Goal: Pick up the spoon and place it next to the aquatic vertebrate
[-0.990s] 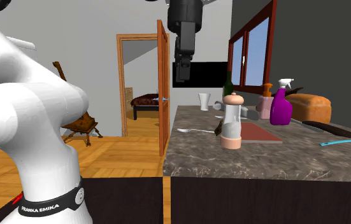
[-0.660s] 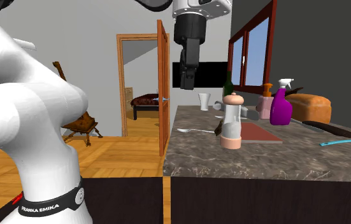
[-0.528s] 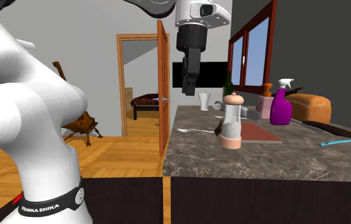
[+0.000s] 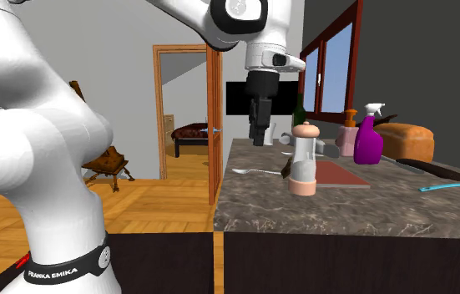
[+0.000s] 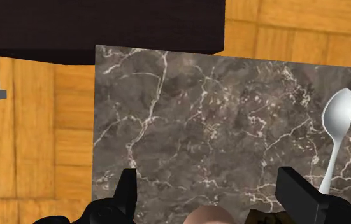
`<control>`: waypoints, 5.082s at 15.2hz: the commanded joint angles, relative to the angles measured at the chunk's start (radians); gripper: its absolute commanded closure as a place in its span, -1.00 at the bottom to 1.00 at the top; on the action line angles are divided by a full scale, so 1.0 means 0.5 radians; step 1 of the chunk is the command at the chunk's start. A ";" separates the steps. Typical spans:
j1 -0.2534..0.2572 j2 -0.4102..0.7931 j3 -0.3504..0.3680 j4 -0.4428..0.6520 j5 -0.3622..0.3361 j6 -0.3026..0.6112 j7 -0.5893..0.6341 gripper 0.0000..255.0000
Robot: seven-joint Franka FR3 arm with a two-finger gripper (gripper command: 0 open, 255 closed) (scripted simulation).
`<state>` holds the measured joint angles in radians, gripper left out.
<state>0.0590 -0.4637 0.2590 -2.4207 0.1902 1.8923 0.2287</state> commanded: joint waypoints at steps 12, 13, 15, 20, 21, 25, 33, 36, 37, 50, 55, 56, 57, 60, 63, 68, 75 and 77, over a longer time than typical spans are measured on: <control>0.130 0.855 0.322 0.421 0.079 0.472 0.471 -1.00; 0.143 0.928 0.338 0.468 0.067 0.499 0.509 -1.00; 0.172 1.075 0.365 0.571 0.036 0.550 0.587 -1.00; 0.196 1.159 0.374 0.542 0.015 0.664 0.613 -1.00; 0.200 1.175 0.375 0.531 0.010 0.690 0.617 -1.00; 0.211 1.216 0.378 0.504 -0.002 0.758 0.627 -1.00; 0.211 1.217 0.377 0.504 -0.002 0.758 0.627 1.00; 0.211 1.217 0.378 0.507 -0.003 0.755 0.628 1.00; 0.211 1.215 0.378 0.506 -0.002 0.754 0.628 1.00; 0.194 1.073 0.380 0.602 0.040 0.525 0.629 1.00; 0.187 1.008 0.377 0.671 0.056 0.395 0.634 1.00; 0.185 0.997 0.377 0.687 0.058 0.369 0.636 1.00; 0.184 0.985 0.376 0.702 0.061 0.343 0.638 1.00; 0.180 0.954 0.373 0.751 0.067 0.265 0.644 1.00; 0.177 0.927 0.370 0.804 0.071 0.187 0.651 1.00; 0.172 0.890 0.364 0.901 0.076 0.057 0.665 1.00; 0.208 1.004 0.404 1.154 0.016 -0.072 0.790 1.00; 0.258 1.149 0.442 1.314 -0.055 -0.082 0.897 1.00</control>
<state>0.1757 0.0696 0.4702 -1.8078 0.1824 1.8538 0.6480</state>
